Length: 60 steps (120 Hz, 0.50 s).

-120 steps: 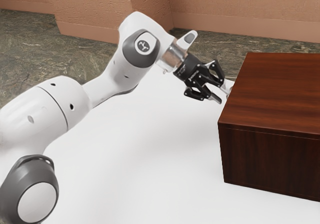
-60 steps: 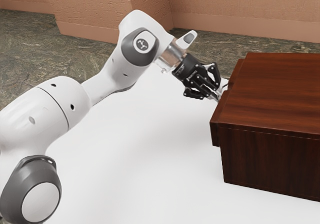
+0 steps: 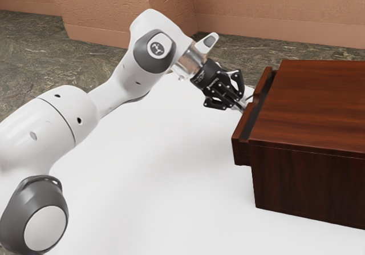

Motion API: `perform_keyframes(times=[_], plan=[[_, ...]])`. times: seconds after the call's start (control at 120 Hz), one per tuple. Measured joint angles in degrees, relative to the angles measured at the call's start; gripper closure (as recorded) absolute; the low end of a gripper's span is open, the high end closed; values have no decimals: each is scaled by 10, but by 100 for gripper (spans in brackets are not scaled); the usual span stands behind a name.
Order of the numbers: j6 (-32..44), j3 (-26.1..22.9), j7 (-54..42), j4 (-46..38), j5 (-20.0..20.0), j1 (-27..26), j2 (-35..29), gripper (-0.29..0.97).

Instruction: Pull the drawer handle with one arm to open the drawer

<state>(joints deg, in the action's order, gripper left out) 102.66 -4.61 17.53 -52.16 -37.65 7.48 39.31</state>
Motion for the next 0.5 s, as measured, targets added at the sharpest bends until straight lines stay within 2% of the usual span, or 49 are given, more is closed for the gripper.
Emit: perform_keyframes(times=[0.5], plan=[[2, -1, 1, -5, 7, 14, -6, 73]])
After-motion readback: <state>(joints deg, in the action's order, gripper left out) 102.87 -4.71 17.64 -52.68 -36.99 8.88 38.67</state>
